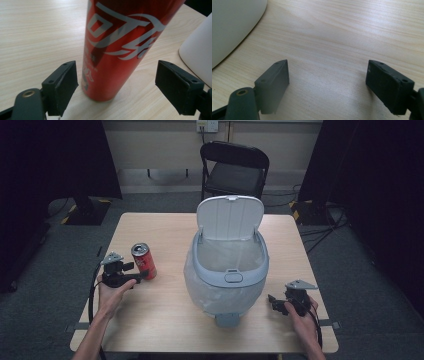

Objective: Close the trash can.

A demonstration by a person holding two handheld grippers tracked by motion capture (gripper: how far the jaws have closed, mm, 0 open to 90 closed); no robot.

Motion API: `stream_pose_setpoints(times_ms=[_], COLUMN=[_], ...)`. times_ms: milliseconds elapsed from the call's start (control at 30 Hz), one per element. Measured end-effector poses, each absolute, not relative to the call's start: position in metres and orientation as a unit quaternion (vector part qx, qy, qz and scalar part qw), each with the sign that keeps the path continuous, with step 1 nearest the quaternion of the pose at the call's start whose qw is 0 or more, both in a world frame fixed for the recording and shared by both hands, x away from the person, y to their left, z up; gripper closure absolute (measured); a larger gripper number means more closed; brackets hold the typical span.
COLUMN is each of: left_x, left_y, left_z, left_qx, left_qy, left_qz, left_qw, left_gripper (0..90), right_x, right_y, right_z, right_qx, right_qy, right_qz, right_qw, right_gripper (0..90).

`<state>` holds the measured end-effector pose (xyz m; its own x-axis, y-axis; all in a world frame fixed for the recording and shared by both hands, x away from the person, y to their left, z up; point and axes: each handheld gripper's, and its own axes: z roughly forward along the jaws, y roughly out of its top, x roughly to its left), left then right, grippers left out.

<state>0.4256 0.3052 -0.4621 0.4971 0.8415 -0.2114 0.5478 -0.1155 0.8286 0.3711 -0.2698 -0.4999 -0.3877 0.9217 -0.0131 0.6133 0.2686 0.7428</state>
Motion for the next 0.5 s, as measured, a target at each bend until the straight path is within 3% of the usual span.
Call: stream_pose_setpoints(times_ms=[500], left_x=[0.455], left_y=[0.290], left_z=[-0.474], left_qx=[0.733], left_qy=[0.479], left_qz=[0.176], left_qw=[0.451], left_gripper=[21.5], right_x=[0.371], right_y=[-0.270], right_z=[-0.500], right_qx=[0.503], right_qy=[0.763], right_qz=[0.336], right_qw=[0.229], right_gripper=[17.3])
